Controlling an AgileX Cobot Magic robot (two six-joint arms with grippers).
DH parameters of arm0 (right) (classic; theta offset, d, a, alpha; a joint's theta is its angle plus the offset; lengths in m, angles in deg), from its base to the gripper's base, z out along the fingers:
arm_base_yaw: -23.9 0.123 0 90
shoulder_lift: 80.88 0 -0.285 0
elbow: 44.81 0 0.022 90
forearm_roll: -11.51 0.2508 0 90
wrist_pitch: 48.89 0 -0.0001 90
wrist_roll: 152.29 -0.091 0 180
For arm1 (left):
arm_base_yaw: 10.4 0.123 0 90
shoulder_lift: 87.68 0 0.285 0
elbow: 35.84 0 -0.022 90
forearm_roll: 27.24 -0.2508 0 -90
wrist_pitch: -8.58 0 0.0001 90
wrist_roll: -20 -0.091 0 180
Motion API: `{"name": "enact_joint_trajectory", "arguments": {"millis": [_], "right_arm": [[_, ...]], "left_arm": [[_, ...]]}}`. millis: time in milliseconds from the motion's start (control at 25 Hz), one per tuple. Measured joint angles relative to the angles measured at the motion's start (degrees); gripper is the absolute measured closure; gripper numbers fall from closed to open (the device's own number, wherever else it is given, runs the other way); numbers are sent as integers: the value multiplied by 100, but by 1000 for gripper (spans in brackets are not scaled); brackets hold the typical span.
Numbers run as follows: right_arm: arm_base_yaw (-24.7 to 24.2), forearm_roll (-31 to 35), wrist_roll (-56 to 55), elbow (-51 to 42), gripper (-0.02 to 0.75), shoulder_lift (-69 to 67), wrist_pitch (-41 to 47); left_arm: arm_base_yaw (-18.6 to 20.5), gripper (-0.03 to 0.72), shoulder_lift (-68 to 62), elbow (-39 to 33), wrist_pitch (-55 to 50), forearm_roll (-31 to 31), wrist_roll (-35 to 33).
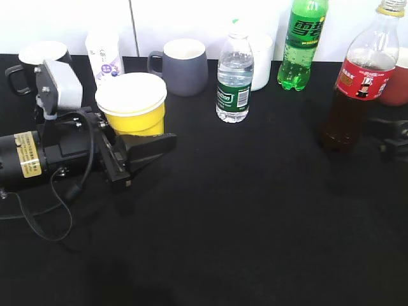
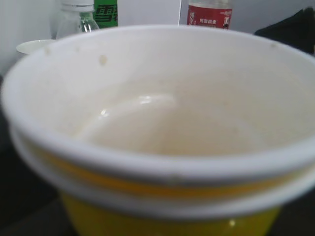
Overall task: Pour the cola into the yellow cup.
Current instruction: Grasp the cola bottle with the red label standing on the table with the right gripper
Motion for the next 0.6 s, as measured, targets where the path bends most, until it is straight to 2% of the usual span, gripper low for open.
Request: {"name": "enact_joint_trajectory", "arguments": {"millis": [160, 280, 600], "right_arm": [[0, -56, 531, 0, 144, -358, -407], [0, -67, 859, 66, 83, -490, -577], [0, -78, 894, 882, 78, -1529, -1389]], "left_arm": [[0, 252, 0, 0, 0, 0, 0], [0, 252, 0, 0, -4, 0, 0], [0, 254, 0, 0, -6, 0, 0]]}}
